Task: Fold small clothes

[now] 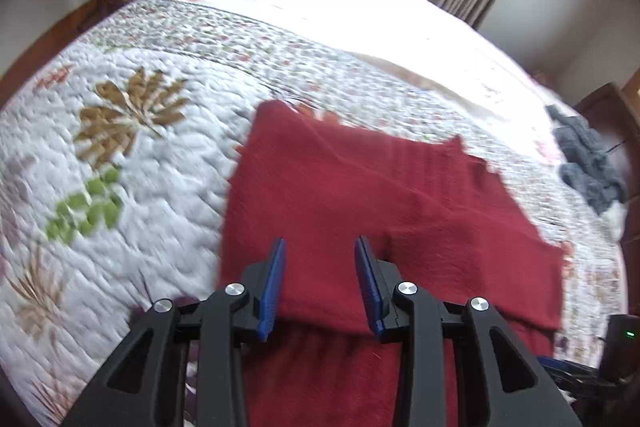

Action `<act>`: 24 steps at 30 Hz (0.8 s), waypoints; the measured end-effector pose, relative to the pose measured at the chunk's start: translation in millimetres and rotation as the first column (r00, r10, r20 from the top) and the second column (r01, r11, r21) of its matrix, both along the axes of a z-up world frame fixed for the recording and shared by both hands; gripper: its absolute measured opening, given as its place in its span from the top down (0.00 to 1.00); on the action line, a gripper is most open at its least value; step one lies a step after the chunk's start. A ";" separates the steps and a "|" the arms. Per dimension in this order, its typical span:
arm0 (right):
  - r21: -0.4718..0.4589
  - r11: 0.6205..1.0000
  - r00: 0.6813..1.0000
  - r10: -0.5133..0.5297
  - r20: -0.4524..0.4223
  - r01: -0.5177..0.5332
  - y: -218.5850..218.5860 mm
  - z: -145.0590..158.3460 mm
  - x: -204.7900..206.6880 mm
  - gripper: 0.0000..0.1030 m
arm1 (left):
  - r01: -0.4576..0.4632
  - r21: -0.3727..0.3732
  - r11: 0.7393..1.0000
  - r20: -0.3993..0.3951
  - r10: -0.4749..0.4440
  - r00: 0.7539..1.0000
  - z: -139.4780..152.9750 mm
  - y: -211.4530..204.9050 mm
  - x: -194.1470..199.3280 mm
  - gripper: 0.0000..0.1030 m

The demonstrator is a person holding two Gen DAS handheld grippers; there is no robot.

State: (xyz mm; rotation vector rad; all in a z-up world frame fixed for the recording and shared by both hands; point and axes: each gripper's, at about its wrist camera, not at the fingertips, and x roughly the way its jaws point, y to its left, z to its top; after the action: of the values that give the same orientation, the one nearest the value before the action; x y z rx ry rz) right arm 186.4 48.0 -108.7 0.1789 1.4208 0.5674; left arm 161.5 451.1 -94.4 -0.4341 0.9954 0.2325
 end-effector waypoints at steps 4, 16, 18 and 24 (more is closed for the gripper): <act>0.001 0.999 0.999 0.040 0.011 -0.040 28.1 10.6 13.7 0.34 | -0.027 -0.041 0.999 -0.100 0.023 0.995 -33.6 13.9 13.6 0.65; 0.103 0.994 0.994 0.056 -0.092 -0.047 111.5 3.3 72.7 0.34 | -0.061 -0.154 0.986 0.009 0.063 0.998 -16.9 27.7 -11.4 0.65; 0.095 0.994 0.992 0.064 -0.108 -0.054 128.6 -3.6 82.1 0.34 | -0.055 -0.126 0.991 0.029 0.060 0.998 -7.7 28.3 -17.5 0.64; 0.044 0.996 0.990 0.083 -0.114 -0.079 156.1 -19.8 90.4 0.55 | -0.014 -0.093 0.996 0.044 0.018 0.999 5.1 24.2 -23.2 0.62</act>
State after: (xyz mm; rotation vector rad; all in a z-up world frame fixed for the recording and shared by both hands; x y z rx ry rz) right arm 276.8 204.1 -128.5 0.1889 1.5352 0.6610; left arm 138.3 475.3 -89.3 -0.5297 0.9616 0.1909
